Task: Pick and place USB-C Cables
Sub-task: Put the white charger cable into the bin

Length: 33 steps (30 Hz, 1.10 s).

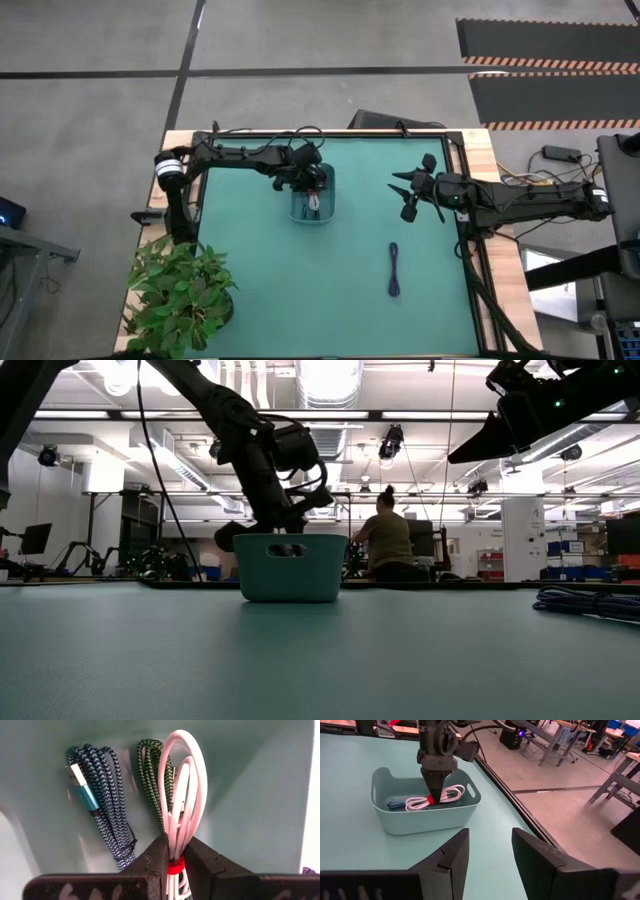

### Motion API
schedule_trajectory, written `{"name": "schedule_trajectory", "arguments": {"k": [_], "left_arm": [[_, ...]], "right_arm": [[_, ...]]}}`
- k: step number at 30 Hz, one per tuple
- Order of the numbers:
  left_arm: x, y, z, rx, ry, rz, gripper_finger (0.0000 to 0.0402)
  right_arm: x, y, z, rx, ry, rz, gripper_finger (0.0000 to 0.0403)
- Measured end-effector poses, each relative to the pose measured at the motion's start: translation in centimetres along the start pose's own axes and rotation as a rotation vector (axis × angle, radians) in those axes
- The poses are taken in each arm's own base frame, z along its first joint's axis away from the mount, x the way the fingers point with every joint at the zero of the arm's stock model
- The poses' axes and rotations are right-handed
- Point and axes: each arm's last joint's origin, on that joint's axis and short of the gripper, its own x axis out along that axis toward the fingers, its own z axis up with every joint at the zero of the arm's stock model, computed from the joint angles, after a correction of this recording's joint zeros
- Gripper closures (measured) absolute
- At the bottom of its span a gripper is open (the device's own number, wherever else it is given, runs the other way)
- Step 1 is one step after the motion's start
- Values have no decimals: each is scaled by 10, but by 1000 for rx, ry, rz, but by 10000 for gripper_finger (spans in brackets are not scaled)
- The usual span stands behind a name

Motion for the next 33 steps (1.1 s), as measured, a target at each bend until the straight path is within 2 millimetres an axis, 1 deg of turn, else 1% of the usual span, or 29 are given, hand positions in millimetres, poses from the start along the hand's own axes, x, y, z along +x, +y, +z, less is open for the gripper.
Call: {"name": "schedule_trajectory", "arguments": {"k": [14, 24, 30, 33], "left_arm": [[0, -1, 0, 1, -3, -6, 364], [0, 0, 0, -1, -2, -6, 320], [-1, -1, 0, -3, -3, -8, 311], [-6, -2, 0, 0, -8, -21, 310]], "right_arm": [[0, 0, 0, 0, 0, 0, 264], [0, 0, 0, 0, 0, 0, 264], [0, 0, 0, 0, 0, 0, 264], [0, 0, 0, -1, 0, 0, 264]]}}
